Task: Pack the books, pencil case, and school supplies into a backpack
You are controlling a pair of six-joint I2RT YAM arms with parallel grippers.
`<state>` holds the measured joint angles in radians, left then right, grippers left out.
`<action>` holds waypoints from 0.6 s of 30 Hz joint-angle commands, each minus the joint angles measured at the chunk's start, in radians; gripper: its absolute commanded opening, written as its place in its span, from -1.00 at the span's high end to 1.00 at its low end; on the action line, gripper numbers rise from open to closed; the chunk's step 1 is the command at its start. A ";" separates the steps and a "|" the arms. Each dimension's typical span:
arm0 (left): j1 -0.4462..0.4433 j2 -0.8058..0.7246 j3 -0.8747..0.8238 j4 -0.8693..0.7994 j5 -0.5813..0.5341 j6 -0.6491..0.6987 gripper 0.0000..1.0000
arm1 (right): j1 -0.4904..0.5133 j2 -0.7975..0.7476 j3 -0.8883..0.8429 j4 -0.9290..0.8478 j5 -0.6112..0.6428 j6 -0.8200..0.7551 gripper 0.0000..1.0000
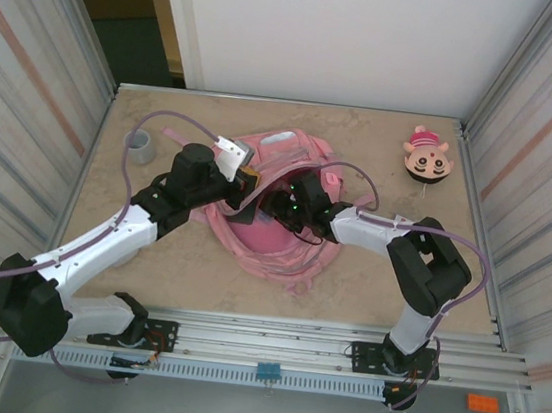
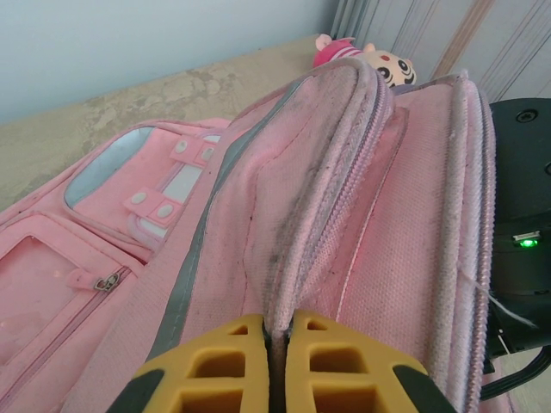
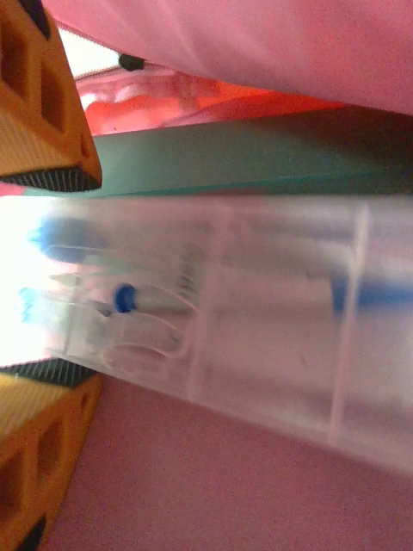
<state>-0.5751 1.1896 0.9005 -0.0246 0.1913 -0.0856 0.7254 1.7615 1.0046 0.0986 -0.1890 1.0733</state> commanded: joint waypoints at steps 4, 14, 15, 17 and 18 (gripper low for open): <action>0.013 -0.059 0.019 0.125 0.009 -0.022 1.00 | -0.008 -0.031 0.008 0.006 0.006 0.014 -0.18; 0.014 -0.059 0.048 0.065 0.038 0.060 1.00 | -0.008 -0.381 -0.142 -0.148 0.161 -0.066 -0.22; 0.012 -0.055 0.052 0.054 0.044 0.074 1.00 | -0.009 -0.429 -0.155 -0.178 0.180 -0.080 -0.23; 0.005 -0.045 0.058 0.032 0.063 0.123 1.00 | -0.016 -0.535 -0.186 -0.246 0.208 -0.109 -0.26; -0.005 -0.040 0.059 0.019 0.066 0.155 1.00 | -0.021 -0.576 -0.196 -0.279 0.219 -0.119 -0.26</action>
<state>-0.5755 1.1873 0.9009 -0.0483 0.2184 -0.0231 0.7147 1.2839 0.8387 -0.0486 -0.0517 1.0180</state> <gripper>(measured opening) 0.069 0.628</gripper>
